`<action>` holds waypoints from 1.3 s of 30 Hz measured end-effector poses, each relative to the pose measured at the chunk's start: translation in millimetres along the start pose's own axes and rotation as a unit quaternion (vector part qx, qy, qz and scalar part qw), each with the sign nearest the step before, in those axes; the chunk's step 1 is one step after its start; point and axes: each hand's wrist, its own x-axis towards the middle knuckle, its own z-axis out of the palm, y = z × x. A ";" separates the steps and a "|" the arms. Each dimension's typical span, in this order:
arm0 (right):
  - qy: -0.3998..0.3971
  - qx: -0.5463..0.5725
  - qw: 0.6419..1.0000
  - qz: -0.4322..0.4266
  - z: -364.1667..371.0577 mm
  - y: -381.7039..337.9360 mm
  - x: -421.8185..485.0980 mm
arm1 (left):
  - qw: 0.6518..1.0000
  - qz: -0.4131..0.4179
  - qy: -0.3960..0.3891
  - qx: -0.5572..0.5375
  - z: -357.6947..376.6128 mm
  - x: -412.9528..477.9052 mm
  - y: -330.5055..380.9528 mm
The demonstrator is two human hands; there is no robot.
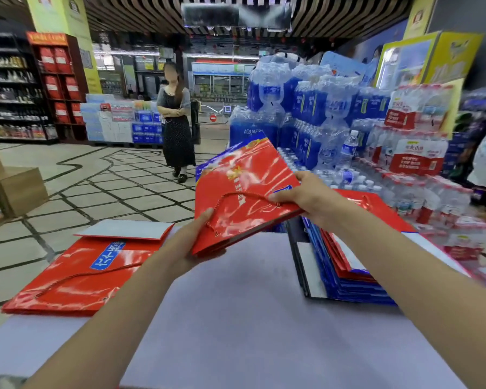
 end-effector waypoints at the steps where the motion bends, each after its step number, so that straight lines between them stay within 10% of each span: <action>1: 0.009 -0.002 1.000 -0.011 -10.7 -4.4 0.4 | 1.000 -0.001 -0.014 -0.015 13.7 -3.2 5.1; 15: 0.200 -0.066 0.977 0.013 -202.9 41.8 -65.1 | 0.981 0.113 -0.009 0.154 233.5 24.5 -30.2; 21: 0.177 -0.096 0.971 0.130 -231.8 104.4 -81.0 | 0.905 0.120 0.042 0.406 245.7 10.9 -77.7; 31: 0.180 -0.228 0.939 0.185 -228.4 116.8 -100.8 | 0.879 0.129 0.079 0.452 251.9 -1.0 -97.2; 39: 0.265 -0.346 0.898 -0.052 -151.6 71.1 -90.1 | 0.875 0.232 -0.027 0.424 182.5 -9.5 -36.5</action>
